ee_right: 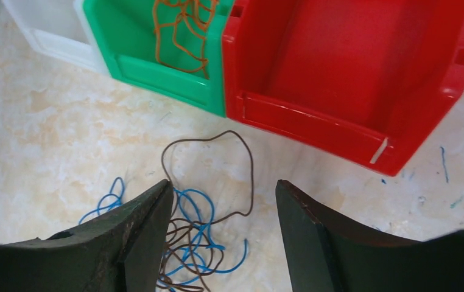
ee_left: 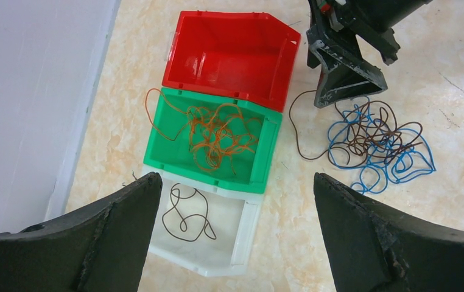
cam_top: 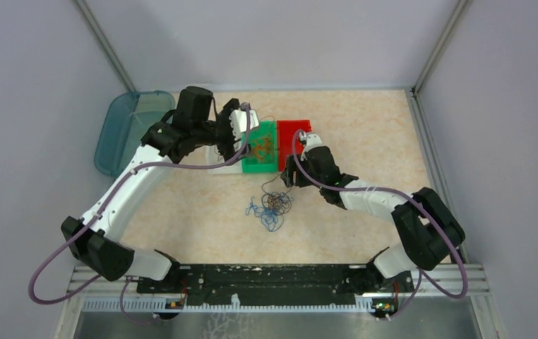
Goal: Untangle the cables
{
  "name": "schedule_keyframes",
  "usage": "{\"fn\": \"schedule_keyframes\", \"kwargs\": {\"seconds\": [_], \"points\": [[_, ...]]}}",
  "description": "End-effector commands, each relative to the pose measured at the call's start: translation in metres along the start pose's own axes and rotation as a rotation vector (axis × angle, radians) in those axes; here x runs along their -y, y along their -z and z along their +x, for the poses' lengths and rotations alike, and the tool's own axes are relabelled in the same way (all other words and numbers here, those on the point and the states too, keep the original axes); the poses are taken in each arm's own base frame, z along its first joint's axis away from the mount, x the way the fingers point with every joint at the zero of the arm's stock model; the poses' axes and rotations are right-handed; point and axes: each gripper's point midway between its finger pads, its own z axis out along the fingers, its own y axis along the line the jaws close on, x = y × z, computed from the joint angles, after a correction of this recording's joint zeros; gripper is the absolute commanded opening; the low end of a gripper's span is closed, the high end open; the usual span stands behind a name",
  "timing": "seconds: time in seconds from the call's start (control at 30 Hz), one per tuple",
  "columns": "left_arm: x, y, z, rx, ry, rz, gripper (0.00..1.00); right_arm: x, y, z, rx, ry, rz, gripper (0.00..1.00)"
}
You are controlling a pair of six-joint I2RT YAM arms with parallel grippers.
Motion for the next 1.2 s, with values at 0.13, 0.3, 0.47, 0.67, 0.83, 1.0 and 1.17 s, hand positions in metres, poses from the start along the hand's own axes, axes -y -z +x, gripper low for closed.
{"fn": "schedule_keyframes", "kwargs": {"seconds": [0.13,0.3,0.47,0.67,0.83,1.0,1.17], "points": [[0.006,0.012,-0.008,0.03,-0.006,0.001,0.99,0.024,-0.022,0.015,-0.086,-0.011,0.07,0.62],[0.005,0.015,-0.009,0.033,-0.013,-0.009,0.99,0.014,-0.036,0.02,-0.119,-0.003,0.004,0.54],[0.005,0.015,-0.008,0.03,-0.011,-0.012,0.99,0.0,-0.039,0.012,-0.074,0.002,-0.08,0.3],[0.018,0.018,-0.005,0.04,-0.007,0.026,0.99,-0.027,-0.014,-0.027,0.093,0.032,-0.204,0.0],[0.047,0.024,-0.007,0.1,0.0,0.119,0.99,-0.082,0.038,-0.067,0.211,0.066,-0.467,0.0],[0.072,0.033,-0.01,0.166,-0.007,0.185,0.99,-0.132,0.096,-0.09,0.268,0.064,-0.718,0.0],[0.084,0.038,-0.018,0.238,-0.021,0.19,0.97,-0.162,0.136,-0.106,0.327,0.076,-0.832,0.0]]}}
